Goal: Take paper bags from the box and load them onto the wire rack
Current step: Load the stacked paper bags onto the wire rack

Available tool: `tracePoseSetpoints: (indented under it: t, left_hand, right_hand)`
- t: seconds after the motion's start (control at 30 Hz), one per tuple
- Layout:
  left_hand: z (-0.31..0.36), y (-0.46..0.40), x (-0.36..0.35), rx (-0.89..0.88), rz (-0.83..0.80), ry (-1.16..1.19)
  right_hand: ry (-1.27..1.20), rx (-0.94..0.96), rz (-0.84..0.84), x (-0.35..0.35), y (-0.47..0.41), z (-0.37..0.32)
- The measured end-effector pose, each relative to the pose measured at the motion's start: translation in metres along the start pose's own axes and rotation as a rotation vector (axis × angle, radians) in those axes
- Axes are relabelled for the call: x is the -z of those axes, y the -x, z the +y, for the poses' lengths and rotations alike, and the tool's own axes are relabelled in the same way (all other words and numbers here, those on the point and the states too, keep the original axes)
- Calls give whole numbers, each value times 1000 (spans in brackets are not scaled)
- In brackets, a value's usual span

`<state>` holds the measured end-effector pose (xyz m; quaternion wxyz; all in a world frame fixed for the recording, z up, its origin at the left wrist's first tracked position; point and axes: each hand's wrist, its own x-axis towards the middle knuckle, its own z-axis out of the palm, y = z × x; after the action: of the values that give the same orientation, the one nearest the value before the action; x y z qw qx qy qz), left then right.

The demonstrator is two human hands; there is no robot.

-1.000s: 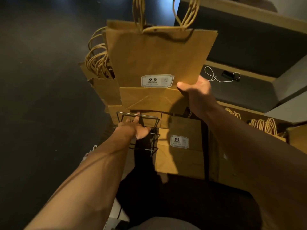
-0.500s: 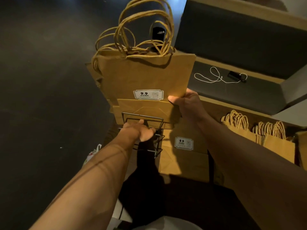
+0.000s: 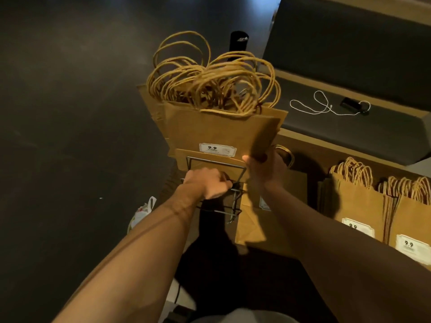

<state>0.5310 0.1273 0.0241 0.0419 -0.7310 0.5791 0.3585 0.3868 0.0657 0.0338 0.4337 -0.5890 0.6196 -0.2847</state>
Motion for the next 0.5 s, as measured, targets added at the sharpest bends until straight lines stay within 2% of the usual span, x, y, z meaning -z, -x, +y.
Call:
tracePoseSetpoints:
  t: [0.13,0.2,0.27,0.33,0.43,0.5]
  left_hand:
    - [-21,13,-5,-39,395,619]
    - [-31,16,-6,84,677,788]
    - [-41,19,-3,220,884,886]
    - [-54,21,1,245,928,918]
    - [-68,18,4,154,883,851]
    - [-70,16,7,162,911,826]
  right_hand:
    - [-122,-68,9,4,-3,11]
    - [-275,-132,-53,5,-3,13]
    - [-221,-91,-66,5,-2,20]
    - [-166,-46,-13,2,-1,24]
    - [-225,-36,21,-1,0,22]
    - [-275,-50,32,-2,2,20]
